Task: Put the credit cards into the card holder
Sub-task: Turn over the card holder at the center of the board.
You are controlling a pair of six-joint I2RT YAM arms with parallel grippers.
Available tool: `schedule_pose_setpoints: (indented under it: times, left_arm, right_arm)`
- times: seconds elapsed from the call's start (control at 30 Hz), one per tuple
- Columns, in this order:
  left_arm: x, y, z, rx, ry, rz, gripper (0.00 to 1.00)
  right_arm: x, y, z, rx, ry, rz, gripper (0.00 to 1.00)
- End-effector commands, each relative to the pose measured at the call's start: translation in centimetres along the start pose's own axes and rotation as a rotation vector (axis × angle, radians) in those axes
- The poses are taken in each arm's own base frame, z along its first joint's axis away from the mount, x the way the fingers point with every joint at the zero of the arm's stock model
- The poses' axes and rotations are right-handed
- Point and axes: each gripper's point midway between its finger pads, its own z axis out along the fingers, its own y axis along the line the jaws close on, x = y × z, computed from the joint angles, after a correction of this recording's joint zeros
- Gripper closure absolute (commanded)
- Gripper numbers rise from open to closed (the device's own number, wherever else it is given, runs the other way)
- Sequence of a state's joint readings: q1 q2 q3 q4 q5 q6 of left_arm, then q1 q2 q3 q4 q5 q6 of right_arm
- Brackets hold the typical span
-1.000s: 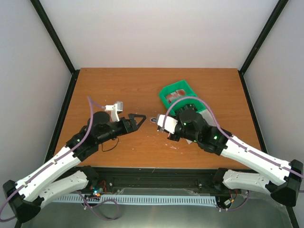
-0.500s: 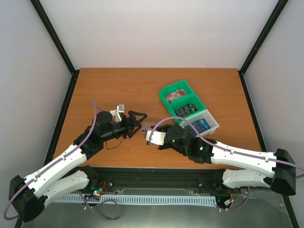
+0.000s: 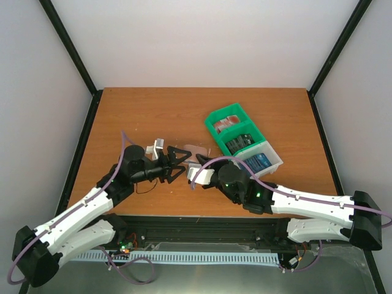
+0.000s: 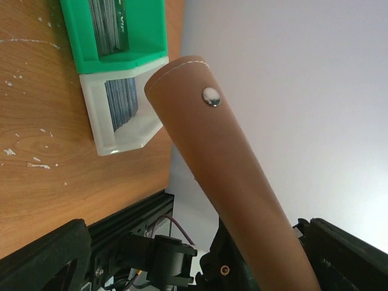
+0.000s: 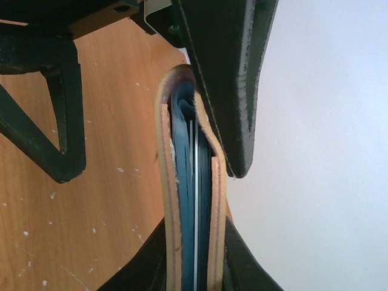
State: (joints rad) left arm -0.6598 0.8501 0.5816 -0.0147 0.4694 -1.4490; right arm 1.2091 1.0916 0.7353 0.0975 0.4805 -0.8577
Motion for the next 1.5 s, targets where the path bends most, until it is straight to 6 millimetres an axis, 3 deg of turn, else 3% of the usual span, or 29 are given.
schedule_pose_setpoints:
  times: [0.0, 0.23, 0.37, 0.57, 0.67, 0.9, 0.97, 1.03, 1.07, 1.13, 1.27, 1.4, 1.47]
  left_arm:
    - [0.6, -0.2, 0.3, 0.003, 0.059, -0.007, 0.03]
    - [-0.7, 0.4, 0.3, -0.036, 0.030, -0.012, 0.01]
    - [-0.6, -0.1, 0.5, -0.013, 0.043, -0.031, 0.00]
    - [-0.7, -1.7, 0.9, 0.067, 0.058, -0.106, 0.06]
    - [-1.2, -2.0, 1.2, 0.063, 0.050, -0.089, 0.22]
    - [-0.6, -0.8, 1.4, 0.046, 0.081, -0.083, 0.73]
    - [-0.7, -0.5, 1.3, 0.039, 0.070, -0.074, 0.87]
    - [-1.1, 0.0, 1.3, 0.018, 0.041, -0.044, 0.98]
    - [-1.5, 0.4, 1.3, -0.001, 0.019, -0.016, 0.99]
    - [-2.4, 1.5, 1.5, -0.056, -0.028, 0.070, 0.99]
    - [-3.6, 5.5, 2.1, -0.182, -0.067, 0.232, 1.00]
    - [-3.6, 7.5, 2.4, -0.184, -0.064, 0.401, 0.99]
    - [-3.1, 8.0, 2.7, -0.162, -0.042, 0.454, 0.99]
  right_arm:
    - [-1.4, -3.6, -1.1, 0.149, -0.045, 0.033, 0.97]
    - [-0.6, -4.5, -1.9, 0.199, -0.017, 0.015, 0.97]
    - [-0.7, -4.5, -2.3, 0.195, -0.031, 0.023, 0.97]
    - [-1.7, -1.7, -2.2, 0.079, -0.076, 0.003, 0.97]
    - [-2.4, -0.6, -2.4, 0.031, -0.117, 0.009, 0.97]
    - [-2.5, 0.3, -2.4, -0.021, -0.126, 0.038, 0.96]
    - [-2.4, 0.5, -2.3, -0.066, -0.082, 0.086, 0.86]
    - [-2.2, 0.6, -2.8, -0.141, -0.020, 0.207, 0.64]
    - [-2.3, 0.6, -3.2, -0.177, 0.002, 0.280, 0.44]
    - [-2.1, 1.7, -4.3, -0.275, 0.045, 0.411, 0.30]
    - [-1.6, 2.2, -5.4, -0.330, 0.143, 0.670, 0.25]
    - [2.6, 1.1, -4.9, -0.114, 0.375, 0.942, 0.21]
    - [5.0, 1.6, -4.7, -0.054, 0.491, 1.093, 0.21]
